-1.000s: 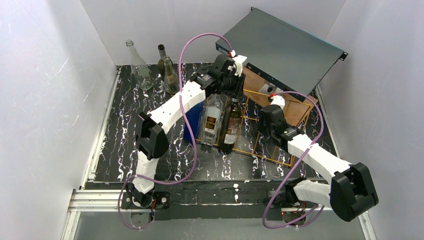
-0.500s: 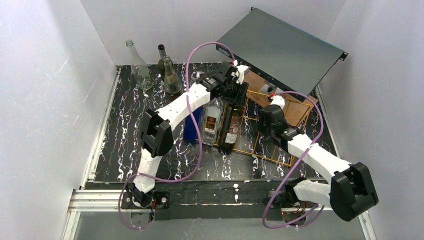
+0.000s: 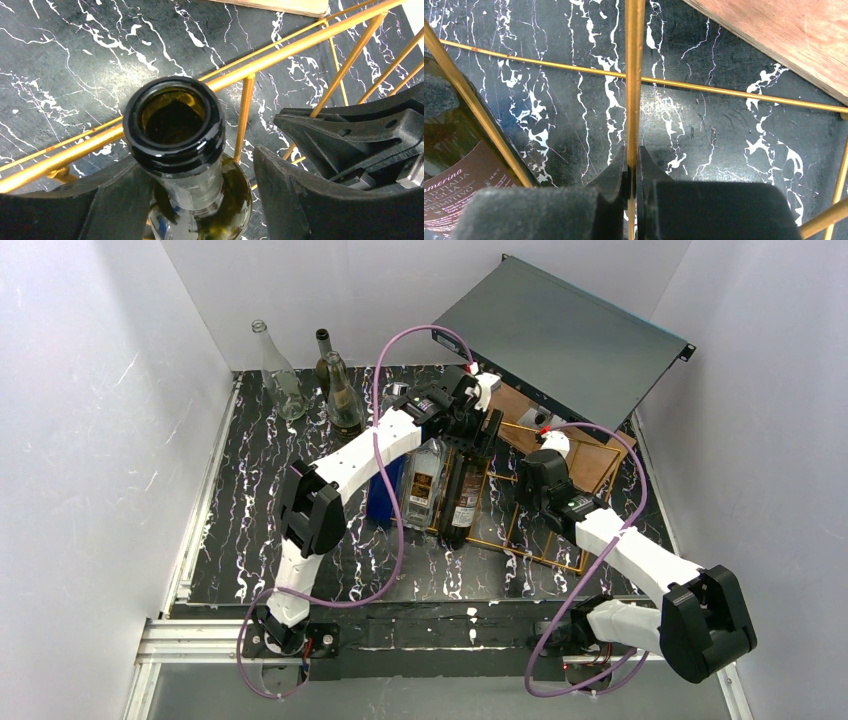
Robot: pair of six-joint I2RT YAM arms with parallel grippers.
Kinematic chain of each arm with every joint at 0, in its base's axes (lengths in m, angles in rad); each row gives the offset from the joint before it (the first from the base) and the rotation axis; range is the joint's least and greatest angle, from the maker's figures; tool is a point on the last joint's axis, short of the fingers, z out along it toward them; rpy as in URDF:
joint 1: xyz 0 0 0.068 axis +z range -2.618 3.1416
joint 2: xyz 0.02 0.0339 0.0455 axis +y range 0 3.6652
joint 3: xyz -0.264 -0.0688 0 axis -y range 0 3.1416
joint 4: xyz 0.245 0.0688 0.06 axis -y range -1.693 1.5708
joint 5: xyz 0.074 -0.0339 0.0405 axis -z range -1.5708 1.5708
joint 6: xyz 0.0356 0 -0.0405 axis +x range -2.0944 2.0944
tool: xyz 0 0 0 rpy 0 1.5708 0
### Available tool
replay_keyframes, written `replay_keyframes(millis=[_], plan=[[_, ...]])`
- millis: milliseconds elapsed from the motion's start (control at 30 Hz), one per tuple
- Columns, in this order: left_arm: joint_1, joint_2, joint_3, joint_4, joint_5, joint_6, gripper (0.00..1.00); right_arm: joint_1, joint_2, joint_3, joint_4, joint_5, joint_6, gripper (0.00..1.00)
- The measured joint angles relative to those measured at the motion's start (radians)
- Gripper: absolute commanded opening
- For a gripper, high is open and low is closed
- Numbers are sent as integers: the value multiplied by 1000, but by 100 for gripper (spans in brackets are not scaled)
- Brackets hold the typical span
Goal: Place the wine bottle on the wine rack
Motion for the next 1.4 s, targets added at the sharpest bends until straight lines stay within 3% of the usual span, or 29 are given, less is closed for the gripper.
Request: replay_keyframes(millis=[100, 367, 400, 433, 800, 1133, 1400], plan=[[0, -11, -13, 3, 2, 0, 77, 0, 0, 0, 0, 0, 0, 1], [0, -54, -24, -61, -8, 8, 85, 0, -2, 0, 0, 0, -1, 1], [0, -63, -23, -77, -12, 10, 96, 0, -2, 0, 0, 0, -1, 1], [0, -70, -21, -88, -16, 11, 98, 0, -2, 0, 0, 0, -1, 1], [8, -196, 20, -145, -23, 3, 98, 0, -2, 0, -2, 1, -2, 1], [29, -607, -150, -188, -74, 49, 97, 2, 8, 25, -49, -3, -32, 36], [259, -909, -402, -219, -132, 69, 98, 3, -15, 36, -89, -4, -66, 52]])
